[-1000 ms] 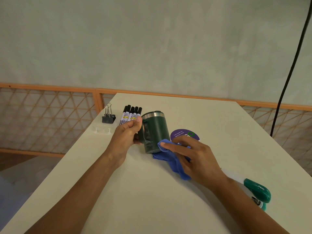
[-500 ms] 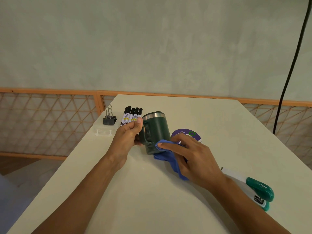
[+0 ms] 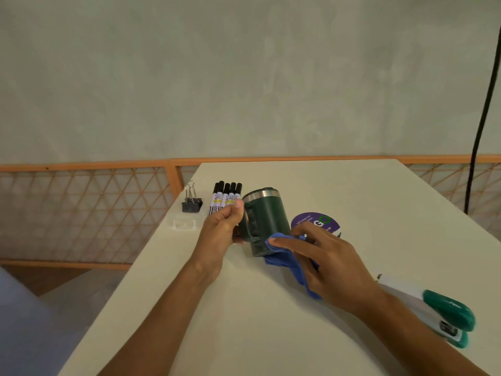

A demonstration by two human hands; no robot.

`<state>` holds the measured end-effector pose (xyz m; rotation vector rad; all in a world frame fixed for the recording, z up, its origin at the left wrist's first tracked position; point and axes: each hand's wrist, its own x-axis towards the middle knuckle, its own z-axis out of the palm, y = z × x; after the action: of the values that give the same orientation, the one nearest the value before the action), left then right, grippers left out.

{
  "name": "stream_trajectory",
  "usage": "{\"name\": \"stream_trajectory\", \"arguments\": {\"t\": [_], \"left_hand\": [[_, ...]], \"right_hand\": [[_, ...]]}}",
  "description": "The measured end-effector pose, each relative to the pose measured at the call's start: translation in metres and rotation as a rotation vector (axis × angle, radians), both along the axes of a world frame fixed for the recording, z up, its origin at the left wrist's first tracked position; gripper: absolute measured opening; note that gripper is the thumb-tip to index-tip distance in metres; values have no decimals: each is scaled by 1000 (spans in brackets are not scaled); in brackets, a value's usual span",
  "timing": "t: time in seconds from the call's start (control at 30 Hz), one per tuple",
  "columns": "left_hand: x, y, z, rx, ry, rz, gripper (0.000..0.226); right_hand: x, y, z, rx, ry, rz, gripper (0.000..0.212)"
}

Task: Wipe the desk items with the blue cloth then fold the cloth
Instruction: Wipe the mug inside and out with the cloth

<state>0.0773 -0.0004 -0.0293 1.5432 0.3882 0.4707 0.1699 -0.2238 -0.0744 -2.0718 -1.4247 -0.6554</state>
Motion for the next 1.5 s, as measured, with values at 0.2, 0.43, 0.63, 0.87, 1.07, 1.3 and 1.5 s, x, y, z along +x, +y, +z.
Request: {"name": "stream_trajectory", "arguments": {"t": [0.2, 0.43, 0.63, 0.87, 1.07, 1.3, 1.5], "left_hand": [[3, -1, -3, -51, -44, -16, 34], [7, -6, -2, -49, -42, 1, 28], [8, -1, -7, -99, -56, -24, 31], [9, -11, -4, -88, -83, -22, 28], [6, -13, -3, -36, -69, -11, 40], [9, -11, -5, -48, -60, 9, 46], [8, -12, -5, -65, -57, 6, 45]], "right_hand": [[-9, -2, 7, 11, 17, -15, 44], [-10, -2, 10, -1, 97, 14, 45], [-10, -1, 7, 17, 47, 15, 44], [-1, 3, 8, 96, 81, -40, 46], [-1, 3, 4, 58, 75, -63, 46], [-3, 4, 5, 42, 102, -68, 44], [-6, 6, 6, 49, 99, -67, 42]]}}
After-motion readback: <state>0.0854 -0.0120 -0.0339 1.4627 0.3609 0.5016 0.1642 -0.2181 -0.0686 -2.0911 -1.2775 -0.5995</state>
